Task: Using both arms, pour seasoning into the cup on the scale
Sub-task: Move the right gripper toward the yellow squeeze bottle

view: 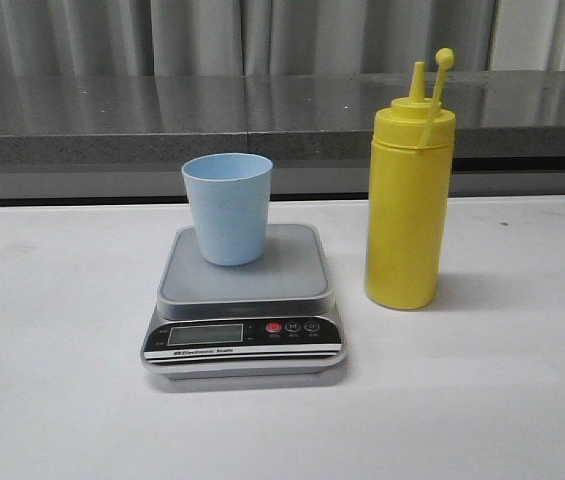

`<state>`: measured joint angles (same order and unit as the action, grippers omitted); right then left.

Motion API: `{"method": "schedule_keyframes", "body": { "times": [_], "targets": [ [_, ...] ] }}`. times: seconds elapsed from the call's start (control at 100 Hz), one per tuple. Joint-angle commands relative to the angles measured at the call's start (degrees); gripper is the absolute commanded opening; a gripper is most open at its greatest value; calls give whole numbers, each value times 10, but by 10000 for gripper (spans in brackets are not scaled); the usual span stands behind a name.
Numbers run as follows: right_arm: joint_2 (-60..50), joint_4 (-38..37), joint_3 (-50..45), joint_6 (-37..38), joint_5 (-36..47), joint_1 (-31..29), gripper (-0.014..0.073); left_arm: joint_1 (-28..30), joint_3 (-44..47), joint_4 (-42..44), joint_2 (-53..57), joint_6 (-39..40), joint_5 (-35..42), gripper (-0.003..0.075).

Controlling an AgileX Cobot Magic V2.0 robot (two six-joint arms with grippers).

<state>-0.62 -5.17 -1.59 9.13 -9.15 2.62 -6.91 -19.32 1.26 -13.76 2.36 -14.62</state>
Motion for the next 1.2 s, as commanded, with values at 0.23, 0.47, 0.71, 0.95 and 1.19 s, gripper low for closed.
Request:
{"method": "schedule_keyframes", "body": {
  "times": [0.23, 0.47, 0.71, 0.95, 1.19],
  "targets": [
    [-11, 0, 12, -4, 60, -5, -69, 0, -16, 2, -6, -2, 47, -20],
    [-11, 8, 14, 1, 161, -5, -69, 0, -16, 2, -6, -2, 47, -20],
    [53, 52, 80, 33, 129, -4, -69, 0, -16, 2, -6, -2, 47, -20],
    [213, 14, 196, 32, 121, -3, -69, 0, -16, 2, -6, -2, 47, -20],
    [388, -3, 286, 33, 133, 0, -69, 0, -16, 2, -6, -2, 47, -20]
  ]
}}
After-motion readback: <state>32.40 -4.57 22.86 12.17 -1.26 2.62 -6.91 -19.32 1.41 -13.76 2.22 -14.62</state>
